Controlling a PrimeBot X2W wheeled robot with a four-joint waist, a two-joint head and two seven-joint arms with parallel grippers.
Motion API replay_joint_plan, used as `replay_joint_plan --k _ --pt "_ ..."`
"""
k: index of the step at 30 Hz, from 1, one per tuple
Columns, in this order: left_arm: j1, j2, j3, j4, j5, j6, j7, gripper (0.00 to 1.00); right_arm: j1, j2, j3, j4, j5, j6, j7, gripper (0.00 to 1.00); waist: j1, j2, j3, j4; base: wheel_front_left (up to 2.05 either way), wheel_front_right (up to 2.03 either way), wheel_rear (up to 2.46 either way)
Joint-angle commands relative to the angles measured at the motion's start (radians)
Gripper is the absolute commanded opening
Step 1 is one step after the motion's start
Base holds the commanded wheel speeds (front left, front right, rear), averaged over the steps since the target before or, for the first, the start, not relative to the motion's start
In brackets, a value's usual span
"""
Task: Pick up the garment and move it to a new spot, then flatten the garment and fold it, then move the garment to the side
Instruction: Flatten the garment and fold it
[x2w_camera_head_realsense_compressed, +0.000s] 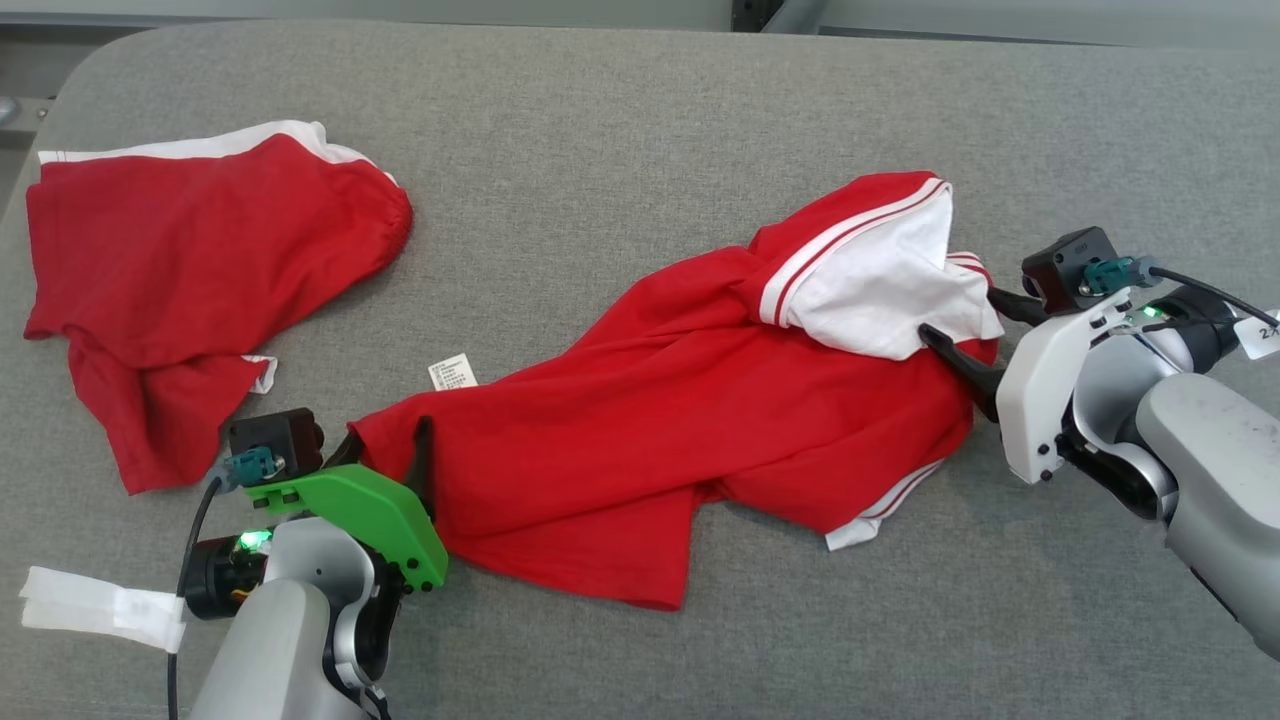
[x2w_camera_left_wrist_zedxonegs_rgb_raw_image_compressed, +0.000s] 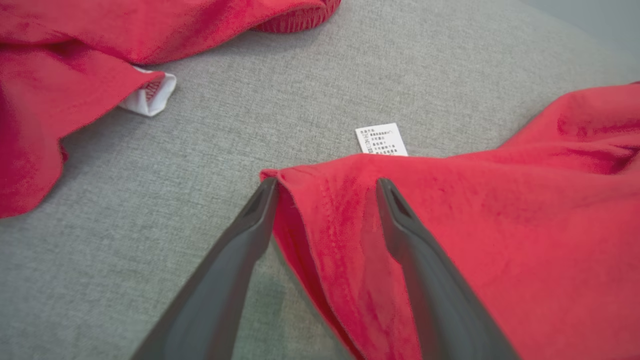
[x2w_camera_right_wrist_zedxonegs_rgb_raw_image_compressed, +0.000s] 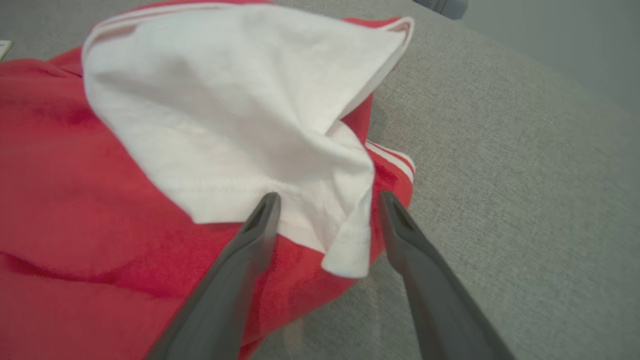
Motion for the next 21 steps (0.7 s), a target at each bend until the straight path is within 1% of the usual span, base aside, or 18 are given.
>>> replay_joint_plan --k 1,5,6,7,9,10,11,12,17,21 --pt "-0.023 0.0 -0.002 0.013 -0.01 -0.009 0.007 1.0 -0.013 -0.005 0.015 0.008 0.018 -0.001 -0.001 1.0 0.0 0.0 0.012 0.008 0.0 0.0 0.0" --pt "-0.041 -0.01 -0.01 0.046 -0.022 -0.019 0.01 1.0 -0.028 -0.008 0.058 0.024 0.055 -0.001 -0.022 1.0 0.0 0.0 0.019 0.013 0.0 0.0 0.0" --pt "-0.046 -0.011 -0.009 0.053 -0.026 -0.021 0.006 1.0 -0.033 -0.008 0.066 0.025 0.061 -0.001 -0.033 0.85 0.0 0.0 0.02 0.013 0.0 0.0 0.0" --pt "-0.05 -0.013 -0.01 0.06 -0.03 -0.023 0.004 1.0 -0.034 -0.007 0.074 0.029 0.067 -0.001 -0.043 0.59 0.0 0.0 0.021 0.012 0.0 0.0 0.0" --pt "-0.052 -0.015 -0.015 0.073 -0.033 -0.03 0.002 1.0 -0.04 -0.004 0.09 0.035 0.079 -0.001 -0.069 0.28 0.0 0.0 0.021 0.012 0.0 0.0 0.0" --pt "-0.055 -0.015 -0.022 0.084 -0.037 -0.043 0.006 0.45 -0.048 -0.004 0.108 0.041 0.087 -0.001 -0.09 0.0 0.0 0.0 0.017 0.01 0.0 0.0 0.0" --pt "-0.055 -0.015 -0.021 0.089 -0.042 -0.047 0.0 0.03 -0.053 -0.004 0.116 0.043 0.089 -0.001 -0.104 0.0 0.0 0.0 0.014 0.009 0.0 0.0 0.0" --pt "-0.055 -0.011 -0.023 0.094 -0.042 -0.054 -0.001 0.0 -0.056 -0.003 0.121 0.046 0.095 -0.001 -0.117 0.0 0.0 0.0 0.011 0.007 0.0 0.0 0.0" --pt "-0.042 0.01 -0.014 0.082 -0.044 -0.067 -0.036 0.0 -0.072 -0.009 0.136 0.046 0.113 -0.001 -0.182 0.0 0.0 0.0 -0.016 -0.011 0.0 0.0 0.0" --pt "-0.004 0.029 0.005 0.023 -0.055 -0.062 -0.059 0.0 -0.059 -0.023 0.144 0.029 0.12 -0.001 -0.211 0.0 0.0 0.0 -0.044 -0.04 0.0 0.0 0.0"
